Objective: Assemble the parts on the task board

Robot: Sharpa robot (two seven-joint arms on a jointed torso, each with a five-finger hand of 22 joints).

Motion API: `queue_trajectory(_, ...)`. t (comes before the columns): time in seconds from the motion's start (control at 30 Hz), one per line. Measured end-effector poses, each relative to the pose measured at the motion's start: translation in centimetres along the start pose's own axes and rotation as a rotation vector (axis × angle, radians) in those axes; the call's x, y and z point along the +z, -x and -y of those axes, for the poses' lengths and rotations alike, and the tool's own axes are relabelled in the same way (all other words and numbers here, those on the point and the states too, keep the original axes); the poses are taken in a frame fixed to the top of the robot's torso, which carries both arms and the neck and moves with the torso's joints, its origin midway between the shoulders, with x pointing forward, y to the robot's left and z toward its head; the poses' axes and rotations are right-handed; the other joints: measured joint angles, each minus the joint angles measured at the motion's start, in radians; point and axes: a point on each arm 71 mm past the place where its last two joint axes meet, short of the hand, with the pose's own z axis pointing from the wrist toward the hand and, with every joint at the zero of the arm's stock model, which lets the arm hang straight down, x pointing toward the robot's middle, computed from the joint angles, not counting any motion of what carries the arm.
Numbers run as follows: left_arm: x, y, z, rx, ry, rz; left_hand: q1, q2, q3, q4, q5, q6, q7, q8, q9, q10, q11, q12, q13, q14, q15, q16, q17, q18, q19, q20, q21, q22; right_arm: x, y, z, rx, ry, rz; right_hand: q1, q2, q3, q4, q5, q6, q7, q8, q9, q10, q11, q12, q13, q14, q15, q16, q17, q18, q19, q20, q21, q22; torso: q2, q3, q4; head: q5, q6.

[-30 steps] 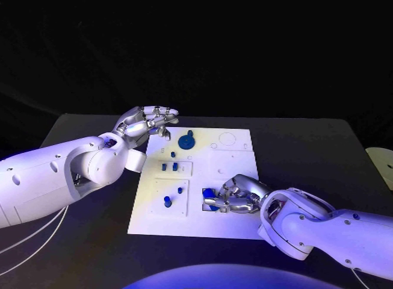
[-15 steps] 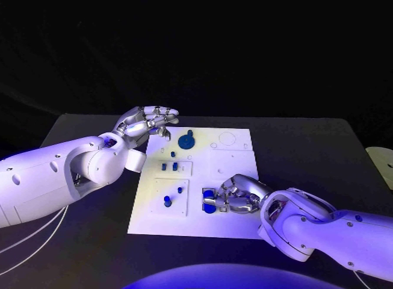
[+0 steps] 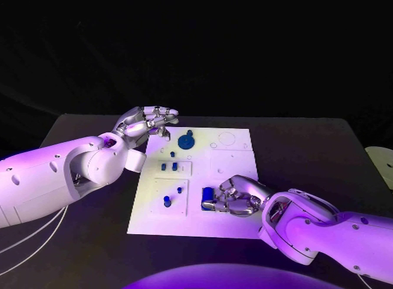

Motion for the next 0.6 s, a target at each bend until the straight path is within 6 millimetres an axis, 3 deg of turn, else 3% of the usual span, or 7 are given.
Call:
queue_trajectory(0.17, 0.00, 0.02, -0.01, 0.000, 0.001, 0.001, 0.000, 0.000, 0.000, 0.000, 0.000, 0.000, 0.000, 0.000, 0.000, 0.000, 0.000, 0.000, 0.000, 0.000, 0.000, 0.000, 0.000, 0.000, 0.000, 0.000, 0.000, 0.000, -0.01, 0.04, 0.15, -0.009, 0.004, -0.006, 0.057, 0.003, 0.002, -0.002, 0.004, 0.000, 0.000, -0.008, -0.005, 0.003, -0.003, 0.000, 0.007, 0.000, 0.000, 0.000, 0.004, 0.000, 0.000, 0.000, 0.000, 0.000, 0.000, -0.0002, 0.0008, -0.001, 0.000)
queue_trajectory(0.23, 0.00, 0.02, -0.02, 0.000, 0.001, 0.001, 0.000, 0.000, 0.000, 0.000, 0.000, 0.000, 0.000, 0.000, 0.000, 0.000, 0.000, 0.000, 0.000, 0.000, 0.000, 0.000, 0.000, 0.000, 0.000, 0.000, 0.000, 0.000, 0.03, 0.05, 0.22, -0.013, 0.004, -0.008, 0.087, 0.007, 0.016, -0.012, -0.019, 0.002, -0.002, -0.012, -0.007, 0.003, -0.003, 0.000, 0.008, 0.000, 0.000, 0.004, 0.005, 0.000, 0.000, 0.000, 0.000, 0.000, 0.000, -0.0006, 0.0008, -0.001, 0.000)
queue_trajectory(0.4, 0.00, 0.03, -0.02, 0.000, 0.002, 0.001, 0.004, 0.004, 0.000, 0.000, 0.000, 0.000, 0.000, 0.000, 0.000, 0.000, 0.000, 0.000, 0.000, 0.000, 0.000, 0.000, 0.000, 0.000, 0.000, 0.000, 0.000, 0.000, 0.18, 0.04, 0.39, -0.024, 0.001, -0.014, 0.120, 0.026, 0.046, -0.012, -0.041, 0.008, -0.008, -0.012, -0.010, 0.002, -0.001, 0.004, 0.009, 0.004, -0.003, 0.004, 0.006, 0.000, 0.002, -0.002, 0.005, 0.000, 0.000, -0.0008, 0.0008, -0.001, 0.001)
queue_trajectory(0.5, -0.02, 0.05, -0.02, 0.001, 0.003, 0.001, 0.004, 0.004, 0.000, 0.000, 0.000, 0.000, 0.000, 0.000, 0.000, 0.000, 0.000, 0.000, 0.000, 0.000, 0.000, 0.000, 0.000, 0.000, 0.000, 0.000, 0.000, 0.000, 0.33, 0.04, 0.52, -0.029, -0.006, -0.015, 0.120, 0.026, 0.065, -0.006, -0.048, 0.009, -0.009, -0.012, -0.012, 0.002, -0.001, 0.004, 0.009, 0.001, -0.006, 0.004, 0.006, 0.000, 0.004, -0.004, 0.009, 0.000, 0.000, -0.0012, 0.0015, -0.002, 0.001)
queue_trajectory(0.6, -0.03, 0.08, -0.02, 0.001, 0.004, 0.002, 0.004, 0.004, 0.000, 0.000, 0.000, 0.000, 0.000, 0.000, 0.000, 0.000, 0.000, 0.000, 0.000, 0.000, 0.000, 0.004, 0.000, 0.000, 0.000, 0.000, 0.000, 0.000, 0.49, 0.07, 0.72, -0.035, -0.018, -0.013, 0.121, 0.025, 0.096, -0.004, -0.093, 0.013, -0.013, -0.016, -0.013, 0.002, -0.001, 0.004, 0.009, 0.000, -0.007, 0.008, 0.006, 0.000, 0.000, -0.007, 0.012, 0.000, 0.000, -0.0014, 0.0025, -0.002, 0.000)
